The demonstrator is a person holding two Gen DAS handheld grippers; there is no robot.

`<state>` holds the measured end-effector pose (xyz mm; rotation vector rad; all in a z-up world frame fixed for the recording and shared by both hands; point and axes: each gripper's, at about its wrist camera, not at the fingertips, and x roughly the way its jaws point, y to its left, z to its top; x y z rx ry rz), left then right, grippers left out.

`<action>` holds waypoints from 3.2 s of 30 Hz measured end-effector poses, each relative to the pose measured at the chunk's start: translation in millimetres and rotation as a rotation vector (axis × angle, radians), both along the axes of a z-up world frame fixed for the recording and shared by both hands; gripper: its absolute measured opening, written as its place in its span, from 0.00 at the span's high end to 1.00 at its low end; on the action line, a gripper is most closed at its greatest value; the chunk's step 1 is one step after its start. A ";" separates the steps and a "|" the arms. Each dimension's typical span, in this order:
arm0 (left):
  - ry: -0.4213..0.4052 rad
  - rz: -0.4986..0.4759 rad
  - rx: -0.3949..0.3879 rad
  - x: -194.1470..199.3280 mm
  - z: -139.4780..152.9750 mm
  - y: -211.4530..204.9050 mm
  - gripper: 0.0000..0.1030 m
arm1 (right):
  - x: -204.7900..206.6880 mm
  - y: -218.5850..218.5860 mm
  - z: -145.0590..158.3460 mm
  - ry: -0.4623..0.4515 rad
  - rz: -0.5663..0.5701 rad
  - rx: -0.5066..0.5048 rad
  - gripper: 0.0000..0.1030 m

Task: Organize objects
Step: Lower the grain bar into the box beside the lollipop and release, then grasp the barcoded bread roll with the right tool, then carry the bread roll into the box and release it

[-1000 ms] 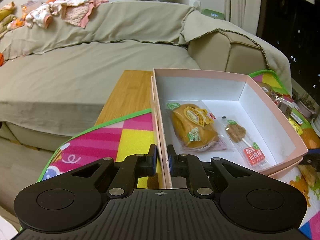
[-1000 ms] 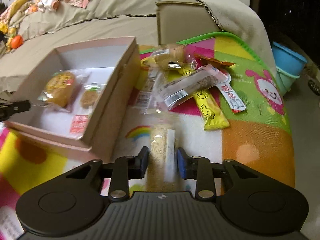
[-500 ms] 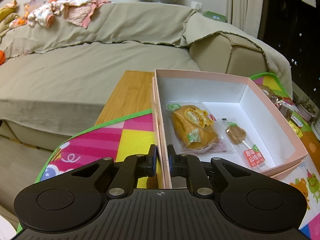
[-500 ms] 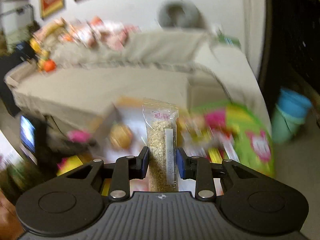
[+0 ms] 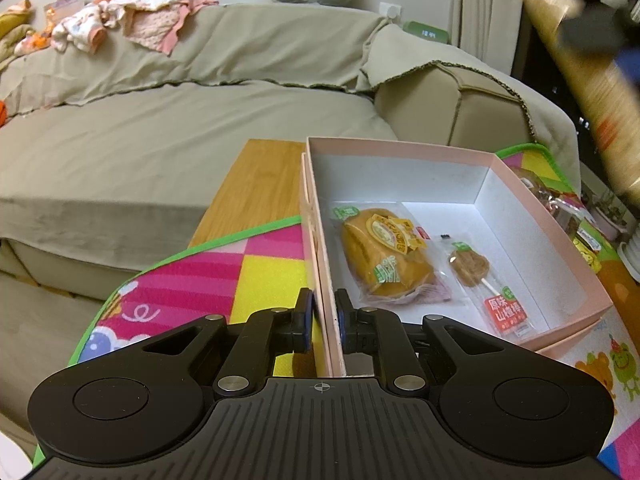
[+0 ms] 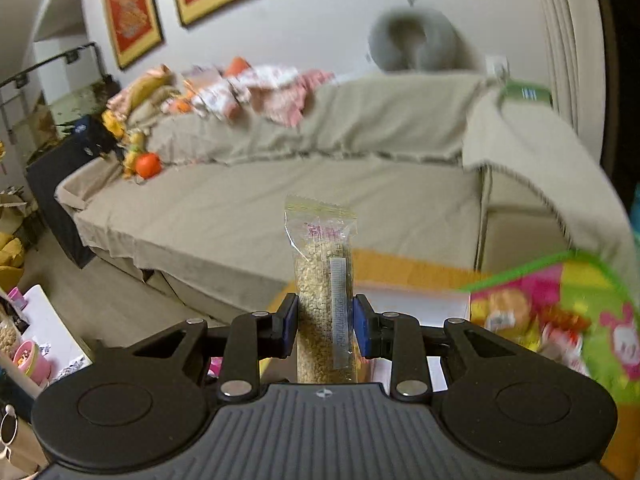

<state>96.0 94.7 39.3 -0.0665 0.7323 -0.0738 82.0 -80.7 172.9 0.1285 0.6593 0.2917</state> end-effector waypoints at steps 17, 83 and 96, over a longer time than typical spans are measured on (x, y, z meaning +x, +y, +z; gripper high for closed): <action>-0.003 -0.006 -0.004 -0.9 -1.0 -0.3 0.87 | 15.0 -34.4 -56.3 0.115 -0.095 -0.009 0.63; -0.007 -0.002 0.015 -3.1 -1.6 -1.3 0.88 | -97.1 -110.6 -144.6 0.274 -0.139 -0.196 0.36; -0.008 -0.007 0.015 -3.1 -1.8 -1.4 0.88 | -117.5 -82.9 -95.8 0.211 -0.035 -0.199 0.50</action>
